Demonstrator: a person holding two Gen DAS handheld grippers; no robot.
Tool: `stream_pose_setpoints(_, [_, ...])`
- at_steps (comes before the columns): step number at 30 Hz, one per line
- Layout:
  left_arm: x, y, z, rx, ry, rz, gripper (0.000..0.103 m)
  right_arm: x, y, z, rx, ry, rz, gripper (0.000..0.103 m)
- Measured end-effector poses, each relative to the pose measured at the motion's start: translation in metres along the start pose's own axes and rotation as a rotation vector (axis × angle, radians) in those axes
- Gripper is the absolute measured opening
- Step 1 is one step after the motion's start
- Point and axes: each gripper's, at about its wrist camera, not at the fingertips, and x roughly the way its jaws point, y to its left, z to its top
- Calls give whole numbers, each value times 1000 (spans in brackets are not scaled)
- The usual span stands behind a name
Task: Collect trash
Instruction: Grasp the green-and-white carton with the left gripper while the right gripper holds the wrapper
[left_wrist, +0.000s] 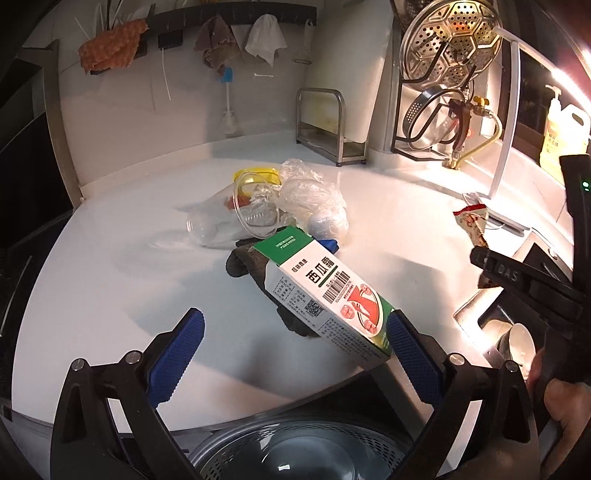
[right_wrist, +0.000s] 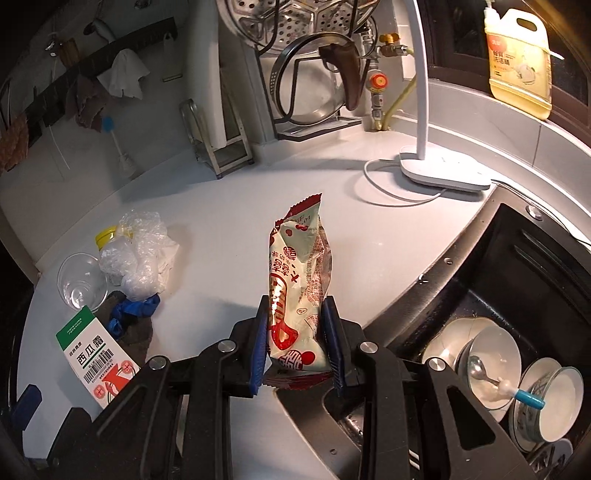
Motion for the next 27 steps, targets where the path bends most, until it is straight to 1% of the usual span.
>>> stream_pose_setpoints(3, [10, -9, 8, -30, 52, 23, 97, -7, -12, 2, 12, -20, -27, 27])
stream_pose_setpoints(8, [28, -16, 21, -83, 151, 61, 97, -17, -28, 2, 39, -44, -45, 27])
stream_pose_setpoints(13, [41, -20, 30, -134, 204, 120, 97, -19, -38, 3, 74, -44, -25, 27])
stream_pose_setpoints(15, [48, -21, 31, -161, 233, 127, 97, -21, -42, 4, 89, -47, -11, 27])
stream_pose_setpoints(17, [53, -25, 32, -177, 250, 138, 97, -22, -44, 5, 107, -48, 11, 27])
stream_pose_setpoints(19, [59, -29, 33, -181, 254, 170, 97, -25, -45, 6, 120, -53, 28, 27])
stream_pose_setpoints(23, [69, -34, 32, -193, 267, 201, 97, -29, -48, 7, 138, -69, 43, 27])
stream_pose_setpoints(27, [79, -33, 30, -210, 291, 230, 97, -26, -51, 7, 163, -54, 57, 27])
